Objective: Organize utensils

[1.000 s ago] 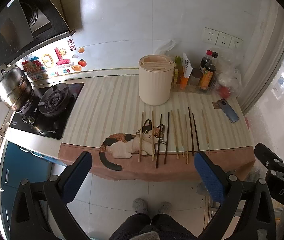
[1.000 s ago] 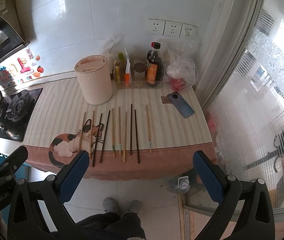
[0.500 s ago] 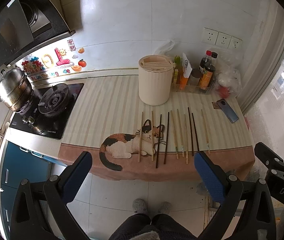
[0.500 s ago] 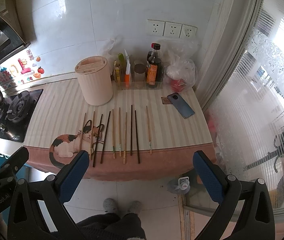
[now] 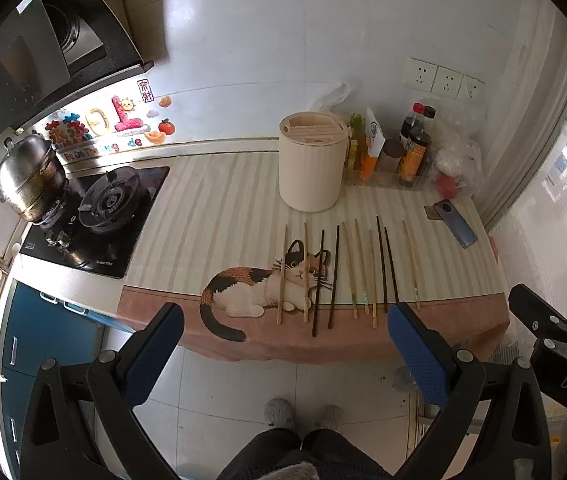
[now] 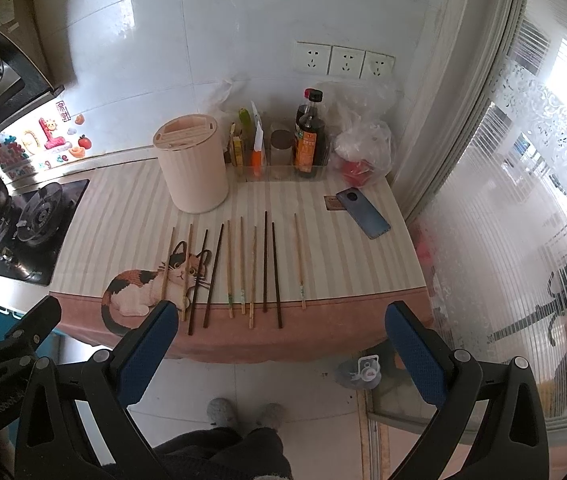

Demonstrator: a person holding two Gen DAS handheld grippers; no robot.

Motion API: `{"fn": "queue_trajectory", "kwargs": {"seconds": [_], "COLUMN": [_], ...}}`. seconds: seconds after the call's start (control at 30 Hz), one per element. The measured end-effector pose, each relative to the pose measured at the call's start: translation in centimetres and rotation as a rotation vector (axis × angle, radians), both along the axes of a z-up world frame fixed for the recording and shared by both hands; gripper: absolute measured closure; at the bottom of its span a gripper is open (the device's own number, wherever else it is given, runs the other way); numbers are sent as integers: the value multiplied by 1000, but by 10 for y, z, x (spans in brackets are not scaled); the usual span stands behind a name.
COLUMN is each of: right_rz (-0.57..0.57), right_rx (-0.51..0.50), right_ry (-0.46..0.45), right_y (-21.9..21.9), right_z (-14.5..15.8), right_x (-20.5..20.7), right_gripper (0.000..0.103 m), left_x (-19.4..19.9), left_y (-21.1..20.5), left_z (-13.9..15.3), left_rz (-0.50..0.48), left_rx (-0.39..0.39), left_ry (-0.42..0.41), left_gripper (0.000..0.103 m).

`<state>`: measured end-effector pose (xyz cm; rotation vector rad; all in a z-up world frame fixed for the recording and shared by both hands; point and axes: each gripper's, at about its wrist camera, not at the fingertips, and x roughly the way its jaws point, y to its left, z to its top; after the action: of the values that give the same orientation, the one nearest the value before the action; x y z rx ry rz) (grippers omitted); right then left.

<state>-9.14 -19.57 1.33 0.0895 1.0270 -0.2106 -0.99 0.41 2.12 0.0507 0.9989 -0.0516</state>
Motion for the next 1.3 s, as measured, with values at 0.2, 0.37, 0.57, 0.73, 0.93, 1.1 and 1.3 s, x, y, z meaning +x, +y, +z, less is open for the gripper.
{"fn": "queue_trajectory", "kwargs": {"seconds": [0.2, 0.37, 0.57, 0.73, 0.93, 1.1, 1.3], "right_rz": [-1, -14, -63, -108, -160, -155, -112], "right_rx": [1, 8, 33, 53, 93, 160, 214], "right_ry": [-1, -9, -90, -160, -77, 7, 136], "right_y": [2, 4, 8, 9, 2, -12, -34], "right_z": [0, 1, -8, -35, -99, -161, -230], "right_x": [-2, -3, 1, 20, 65, 105, 159], "right_gripper": [0, 0, 0, 0, 30, 57, 72], "left_x": [1, 3, 21, 54, 119, 170, 212], "left_y": [2, 4, 14, 35, 58, 60, 37], "left_z": [-1, -3, -13, -42, -104, -182, -259], "left_rz": [-8, -19, -31, -21, 21, 2, -3], "left_rx": [-16, -25, 17, 28, 37, 15, -40], "left_ry": [-3, -21, -186, -231, -87, 145, 350], "left_gripper": [0, 0, 0, 0, 0, 16, 49]}}
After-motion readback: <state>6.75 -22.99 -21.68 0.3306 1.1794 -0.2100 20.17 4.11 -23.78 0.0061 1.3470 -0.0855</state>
